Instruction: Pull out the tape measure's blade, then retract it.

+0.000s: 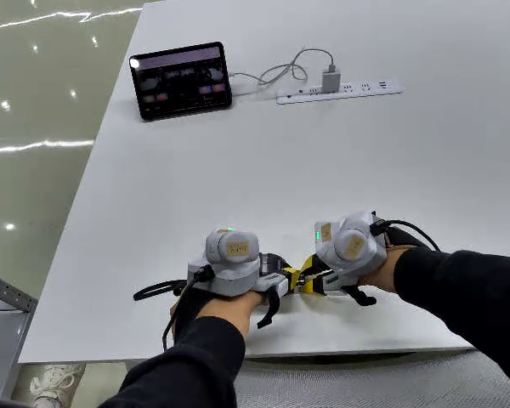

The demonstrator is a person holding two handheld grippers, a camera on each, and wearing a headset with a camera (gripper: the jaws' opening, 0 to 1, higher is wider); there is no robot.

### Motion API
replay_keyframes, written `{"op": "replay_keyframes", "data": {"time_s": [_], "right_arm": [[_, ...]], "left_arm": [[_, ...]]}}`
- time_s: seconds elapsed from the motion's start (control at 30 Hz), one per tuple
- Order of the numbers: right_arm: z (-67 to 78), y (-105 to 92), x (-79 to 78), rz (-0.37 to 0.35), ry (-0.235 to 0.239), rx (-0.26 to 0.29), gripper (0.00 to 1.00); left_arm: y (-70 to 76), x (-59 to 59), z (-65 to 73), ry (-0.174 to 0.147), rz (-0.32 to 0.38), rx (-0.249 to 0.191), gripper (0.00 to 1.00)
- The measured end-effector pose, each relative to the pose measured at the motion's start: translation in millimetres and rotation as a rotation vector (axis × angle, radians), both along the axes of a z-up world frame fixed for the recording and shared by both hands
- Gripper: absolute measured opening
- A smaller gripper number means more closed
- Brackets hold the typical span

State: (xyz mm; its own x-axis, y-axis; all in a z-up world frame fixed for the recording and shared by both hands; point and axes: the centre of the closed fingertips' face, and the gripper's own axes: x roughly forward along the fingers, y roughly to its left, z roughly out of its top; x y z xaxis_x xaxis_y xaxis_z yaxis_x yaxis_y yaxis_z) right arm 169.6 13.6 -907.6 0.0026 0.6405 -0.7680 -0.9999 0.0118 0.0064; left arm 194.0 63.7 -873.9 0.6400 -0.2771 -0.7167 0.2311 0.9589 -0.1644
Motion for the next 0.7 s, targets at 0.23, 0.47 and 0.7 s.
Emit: {"op": "replay_keyframes", "data": {"time_s": [0.23,0.47,0.7], "right_arm": [[-1.3,6.8,-1.4,-0.001,0.001,0.011,0.09],[0.1,6.7,-1.9,0.003,-0.003,0.017,0.1],[0.8,6.7,-1.9,0.009,-0.006,0.016,0.11]], "left_arm": [[-0.5,0.0,-0.5,-0.002,-0.009,0.007,0.6],[-0.6,-0.8,-0.2,-0.005,-0.009,0.005,0.6],[-0.6,-0.4,-0.1,-0.012,-0.007,0.007,0.61]]}}
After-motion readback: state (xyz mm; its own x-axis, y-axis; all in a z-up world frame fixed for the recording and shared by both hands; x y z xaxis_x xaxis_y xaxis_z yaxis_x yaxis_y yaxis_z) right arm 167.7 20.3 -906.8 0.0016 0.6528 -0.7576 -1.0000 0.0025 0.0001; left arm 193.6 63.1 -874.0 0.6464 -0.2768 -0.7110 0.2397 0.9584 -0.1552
